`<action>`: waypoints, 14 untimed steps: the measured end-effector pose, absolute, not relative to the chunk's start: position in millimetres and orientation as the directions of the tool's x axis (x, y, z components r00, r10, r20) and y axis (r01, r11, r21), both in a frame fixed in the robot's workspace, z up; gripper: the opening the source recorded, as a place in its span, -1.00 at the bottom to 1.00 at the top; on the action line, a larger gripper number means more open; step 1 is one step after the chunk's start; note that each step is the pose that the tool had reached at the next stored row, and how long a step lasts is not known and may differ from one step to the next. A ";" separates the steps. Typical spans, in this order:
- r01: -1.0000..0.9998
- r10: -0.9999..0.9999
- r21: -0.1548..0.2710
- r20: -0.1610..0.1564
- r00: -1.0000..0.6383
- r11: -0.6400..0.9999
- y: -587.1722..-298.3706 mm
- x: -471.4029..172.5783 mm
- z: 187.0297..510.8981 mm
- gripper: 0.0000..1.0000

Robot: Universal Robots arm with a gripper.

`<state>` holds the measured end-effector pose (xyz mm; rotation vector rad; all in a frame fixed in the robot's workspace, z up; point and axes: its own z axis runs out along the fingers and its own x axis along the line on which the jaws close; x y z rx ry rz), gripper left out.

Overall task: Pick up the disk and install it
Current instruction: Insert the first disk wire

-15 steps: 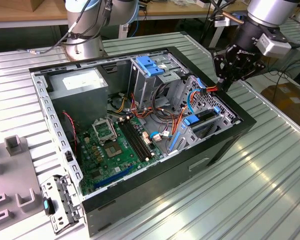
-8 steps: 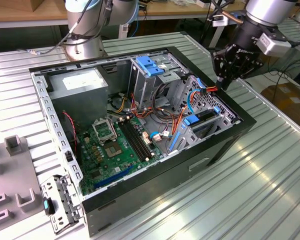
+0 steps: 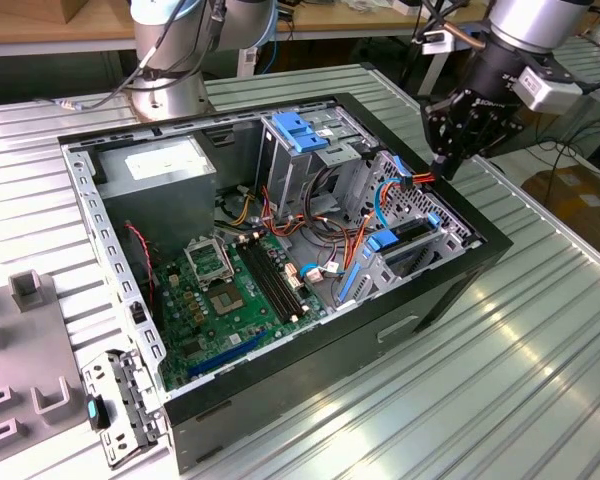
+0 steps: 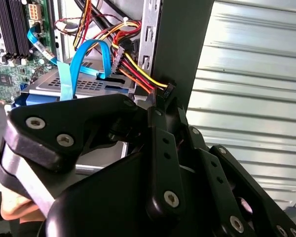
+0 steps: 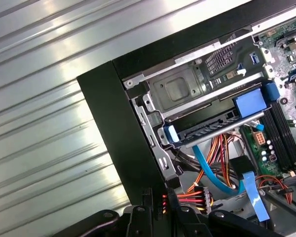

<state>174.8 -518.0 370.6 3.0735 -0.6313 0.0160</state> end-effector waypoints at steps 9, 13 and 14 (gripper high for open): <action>-0.380 -0.380 0.001 0.010 0.925 -0.925 -517.1 174.8 367.6 -0.50; -0.375 -0.375 0.000 0.010 0.927 -0.927 -517.1 174.9 367.0 -0.50; -0.375 -0.375 0.001 0.010 0.927 -0.927 -517.1 174.9 367.0 -0.50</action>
